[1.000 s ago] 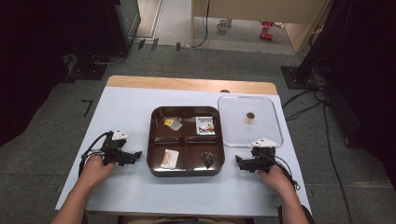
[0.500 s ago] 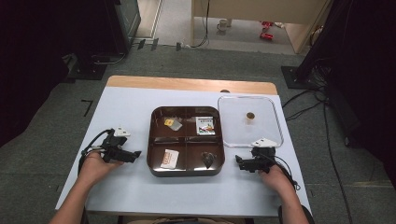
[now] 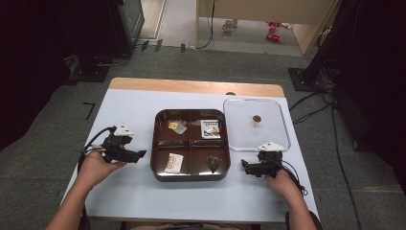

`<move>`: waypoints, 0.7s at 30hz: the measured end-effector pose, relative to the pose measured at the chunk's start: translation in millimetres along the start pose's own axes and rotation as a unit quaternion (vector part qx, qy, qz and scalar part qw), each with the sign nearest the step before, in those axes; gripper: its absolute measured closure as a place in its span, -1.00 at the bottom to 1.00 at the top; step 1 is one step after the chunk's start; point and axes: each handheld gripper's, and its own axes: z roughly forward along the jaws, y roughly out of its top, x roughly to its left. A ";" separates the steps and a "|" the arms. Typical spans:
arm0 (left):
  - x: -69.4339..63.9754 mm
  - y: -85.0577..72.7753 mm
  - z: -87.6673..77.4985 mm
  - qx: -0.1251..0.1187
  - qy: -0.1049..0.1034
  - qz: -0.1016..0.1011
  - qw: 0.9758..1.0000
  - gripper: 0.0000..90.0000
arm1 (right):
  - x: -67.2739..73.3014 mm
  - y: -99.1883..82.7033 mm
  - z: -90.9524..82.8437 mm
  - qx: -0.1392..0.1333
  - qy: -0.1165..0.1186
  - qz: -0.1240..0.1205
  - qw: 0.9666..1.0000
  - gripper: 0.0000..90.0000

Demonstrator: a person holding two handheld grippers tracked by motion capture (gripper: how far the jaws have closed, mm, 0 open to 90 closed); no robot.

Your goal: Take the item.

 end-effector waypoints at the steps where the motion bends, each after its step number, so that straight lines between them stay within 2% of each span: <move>1: -2.9 4.7 -2.9 0.000 -0.001 0.009 1.000 -0.49 | 0.0 0.0 0.0 0.000 0.000 0.000 1.000 -1.00; 11: -17.2 26.1 -17.2 -0.019 -0.016 0.031 0.999 -0.49 | 0.0 0.0 -0.1 0.000 0.000 0.000 1.000 -1.00; 16: -23.4 32.5 -17.5 -0.016 -0.034 0.032 0.999 -0.48 | 0.0 0.0 -0.1 0.000 0.000 -0.001 1.000 -1.00; 21: -32.1 37.6 -15.5 -0.020 -0.043 0.045 0.998 -0.46 | 0.0 0.0 -0.1 0.000 0.000 -0.001 1.000 -1.00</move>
